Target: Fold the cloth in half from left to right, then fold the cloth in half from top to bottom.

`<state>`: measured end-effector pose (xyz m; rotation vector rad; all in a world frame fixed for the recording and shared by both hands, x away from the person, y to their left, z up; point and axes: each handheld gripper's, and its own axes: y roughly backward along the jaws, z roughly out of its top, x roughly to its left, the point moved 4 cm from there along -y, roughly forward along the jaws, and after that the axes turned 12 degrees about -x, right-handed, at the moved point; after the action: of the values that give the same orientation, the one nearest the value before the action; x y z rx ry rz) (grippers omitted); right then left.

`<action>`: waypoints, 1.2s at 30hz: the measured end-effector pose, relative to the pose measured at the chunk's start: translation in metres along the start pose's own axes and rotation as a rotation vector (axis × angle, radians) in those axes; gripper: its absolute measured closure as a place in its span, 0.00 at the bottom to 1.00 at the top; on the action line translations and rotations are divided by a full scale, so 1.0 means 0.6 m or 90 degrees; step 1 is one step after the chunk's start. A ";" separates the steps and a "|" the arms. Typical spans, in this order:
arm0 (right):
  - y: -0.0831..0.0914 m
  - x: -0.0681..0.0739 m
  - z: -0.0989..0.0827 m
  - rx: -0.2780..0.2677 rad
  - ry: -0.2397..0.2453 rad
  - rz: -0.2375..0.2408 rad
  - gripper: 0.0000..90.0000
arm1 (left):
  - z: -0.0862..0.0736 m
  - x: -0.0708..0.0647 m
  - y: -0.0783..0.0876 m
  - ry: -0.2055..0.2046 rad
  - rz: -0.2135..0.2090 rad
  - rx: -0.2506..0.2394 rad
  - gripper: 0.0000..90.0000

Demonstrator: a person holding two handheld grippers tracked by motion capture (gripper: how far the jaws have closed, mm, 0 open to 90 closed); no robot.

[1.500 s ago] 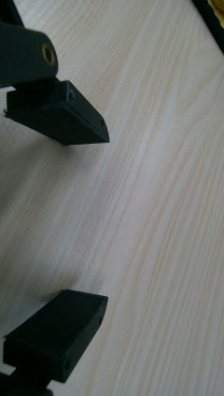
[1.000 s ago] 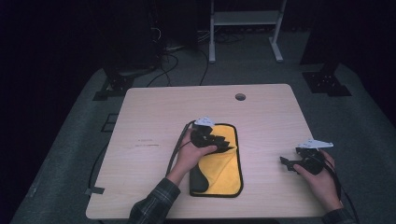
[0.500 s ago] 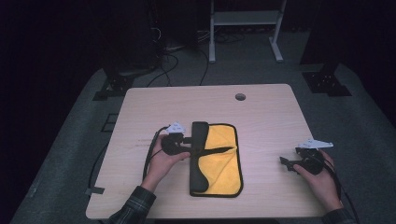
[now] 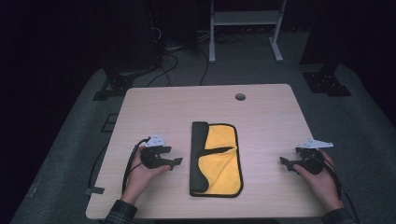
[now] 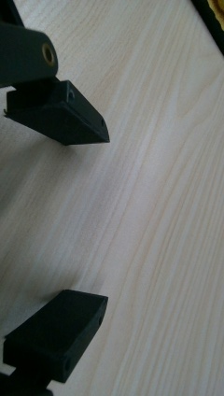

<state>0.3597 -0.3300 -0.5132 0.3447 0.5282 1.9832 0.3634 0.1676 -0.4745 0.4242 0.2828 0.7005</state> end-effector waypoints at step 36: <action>0.011 -0.005 0.007 -0.012 -0.004 -0.002 0.41 | -0.098 0.043 0.062 -0.042 0.087 0.043 0.00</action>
<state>0.3580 -0.3341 -0.5063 0.3374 0.5054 1.9824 0.3388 0.2270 -0.5113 0.5342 0.2173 0.8107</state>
